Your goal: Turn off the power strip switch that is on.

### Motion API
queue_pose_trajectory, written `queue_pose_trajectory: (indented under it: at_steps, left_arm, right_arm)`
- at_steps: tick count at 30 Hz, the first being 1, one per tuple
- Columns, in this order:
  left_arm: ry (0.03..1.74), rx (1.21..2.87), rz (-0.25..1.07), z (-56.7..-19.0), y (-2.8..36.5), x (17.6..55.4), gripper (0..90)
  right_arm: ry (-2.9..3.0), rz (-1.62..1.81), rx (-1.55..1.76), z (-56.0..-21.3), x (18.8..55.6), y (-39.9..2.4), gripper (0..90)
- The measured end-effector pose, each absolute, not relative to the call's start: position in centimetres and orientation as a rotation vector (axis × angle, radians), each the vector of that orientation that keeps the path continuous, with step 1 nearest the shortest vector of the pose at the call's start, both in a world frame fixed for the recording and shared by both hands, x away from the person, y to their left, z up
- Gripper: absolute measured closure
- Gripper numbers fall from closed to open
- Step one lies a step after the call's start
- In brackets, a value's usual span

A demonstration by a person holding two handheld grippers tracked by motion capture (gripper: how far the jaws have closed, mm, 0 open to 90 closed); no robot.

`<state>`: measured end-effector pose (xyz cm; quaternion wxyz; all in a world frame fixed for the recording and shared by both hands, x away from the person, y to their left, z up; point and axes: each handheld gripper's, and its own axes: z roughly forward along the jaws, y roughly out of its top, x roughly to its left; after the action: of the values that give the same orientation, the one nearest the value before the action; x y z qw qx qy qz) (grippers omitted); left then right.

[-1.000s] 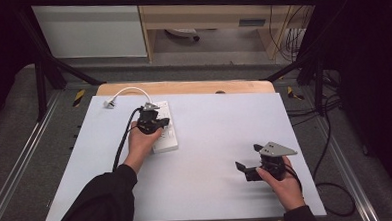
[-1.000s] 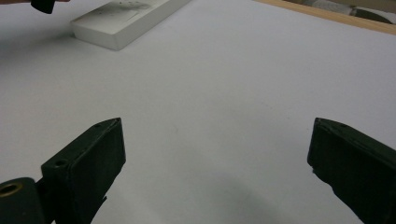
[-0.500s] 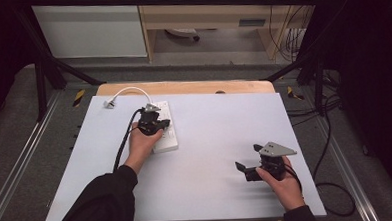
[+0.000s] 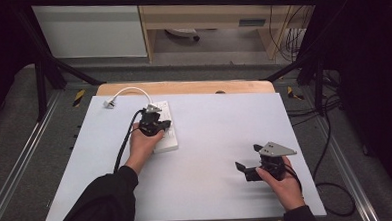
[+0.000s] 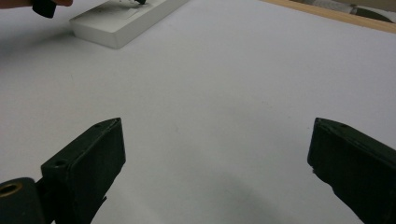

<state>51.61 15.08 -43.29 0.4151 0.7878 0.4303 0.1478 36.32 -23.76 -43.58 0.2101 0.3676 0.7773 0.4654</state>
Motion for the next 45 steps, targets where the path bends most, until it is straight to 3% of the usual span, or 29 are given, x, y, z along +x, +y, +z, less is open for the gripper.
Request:
queue_pose_trajectory:
  at_steps: [45]
  left_arm:
    - [1.076, 1.957, 0.383, -43.58, 15.20, 51.36, 89.9]
  right_arm:
    - [2.170, 1.287, 1.018, -43.62, 36.31, -23.58, 4.6]
